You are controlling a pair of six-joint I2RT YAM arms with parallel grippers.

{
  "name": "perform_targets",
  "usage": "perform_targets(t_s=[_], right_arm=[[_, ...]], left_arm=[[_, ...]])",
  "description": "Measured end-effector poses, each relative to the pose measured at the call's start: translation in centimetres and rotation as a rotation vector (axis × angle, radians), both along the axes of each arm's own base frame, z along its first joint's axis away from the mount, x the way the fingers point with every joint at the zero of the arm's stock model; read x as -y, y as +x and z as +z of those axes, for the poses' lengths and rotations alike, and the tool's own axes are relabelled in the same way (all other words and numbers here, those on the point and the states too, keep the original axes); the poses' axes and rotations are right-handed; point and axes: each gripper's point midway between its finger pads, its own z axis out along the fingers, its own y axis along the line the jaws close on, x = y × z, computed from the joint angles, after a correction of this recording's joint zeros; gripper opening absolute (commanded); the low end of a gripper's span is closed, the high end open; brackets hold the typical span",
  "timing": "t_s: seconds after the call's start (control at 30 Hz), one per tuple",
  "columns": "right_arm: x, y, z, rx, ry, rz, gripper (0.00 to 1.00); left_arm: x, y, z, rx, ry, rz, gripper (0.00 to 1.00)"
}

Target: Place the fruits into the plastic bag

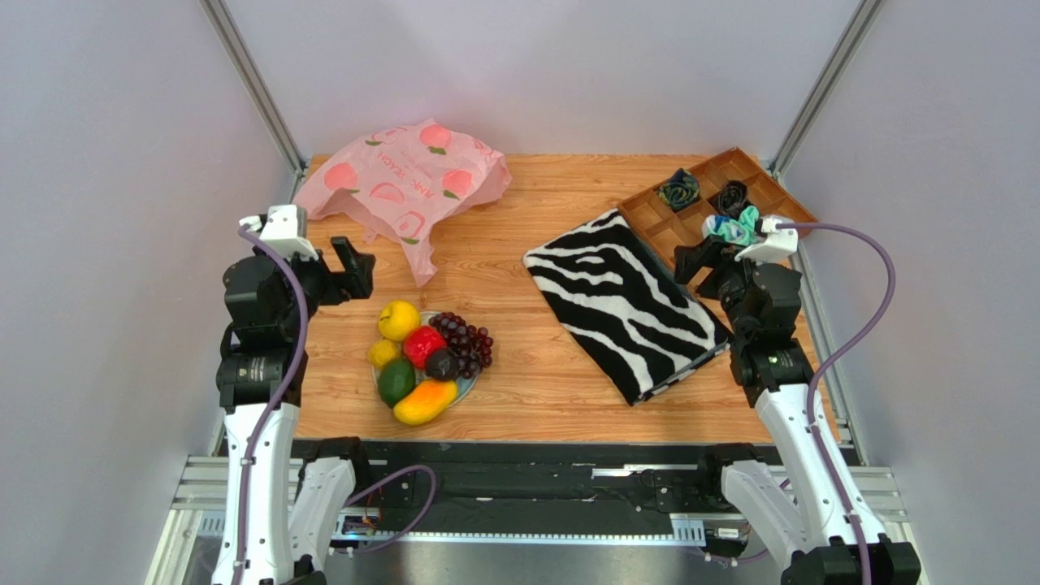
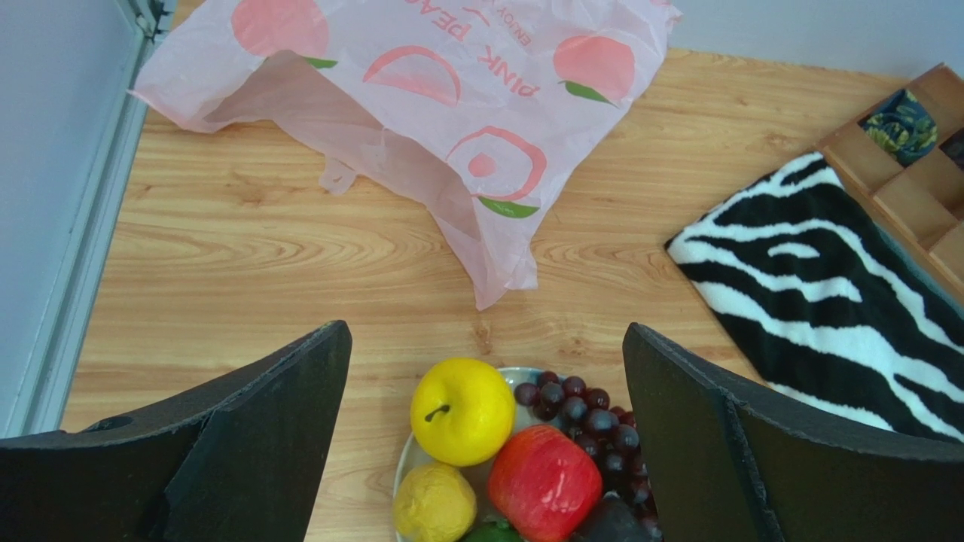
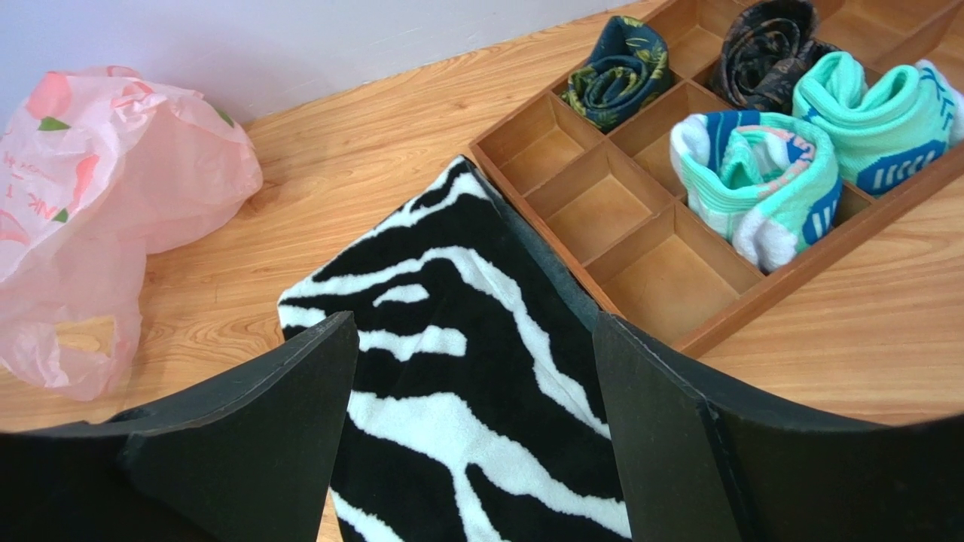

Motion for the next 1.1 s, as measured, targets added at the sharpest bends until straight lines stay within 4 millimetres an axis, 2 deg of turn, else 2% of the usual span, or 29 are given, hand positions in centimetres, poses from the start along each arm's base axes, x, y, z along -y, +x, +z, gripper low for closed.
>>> perform_targets(t_s=[0.17, 0.33, 0.7, 0.93, 1.1], right_arm=[[-0.5, -0.1, 0.2, 0.007, 0.004, 0.03, 0.79], [-0.8, -0.3, 0.6, 0.021, 0.008, 0.047, 0.8], [-1.6, -0.7, 1.2, 0.039, 0.019, 0.089, 0.79], [-2.0, -1.0, 1.8, 0.055, 0.037, 0.114, 0.79], [-2.2, -1.4, 2.4, 0.077, 0.042, 0.121, 0.79]], left_arm=[[0.0, 0.4, -0.1, 0.008, -0.051, 0.022, 0.99], [-0.4, 2.4, -1.2, -0.025, -0.173, 0.095, 0.99], [-1.7, 10.2, -6.8, -0.12, -0.518, 0.252, 0.94], [-2.5, 15.5, -11.1, -0.22, -0.597, 0.305, 0.93], [-3.0, 18.9, -13.3, -0.252, -0.621, 0.3, 0.89]])
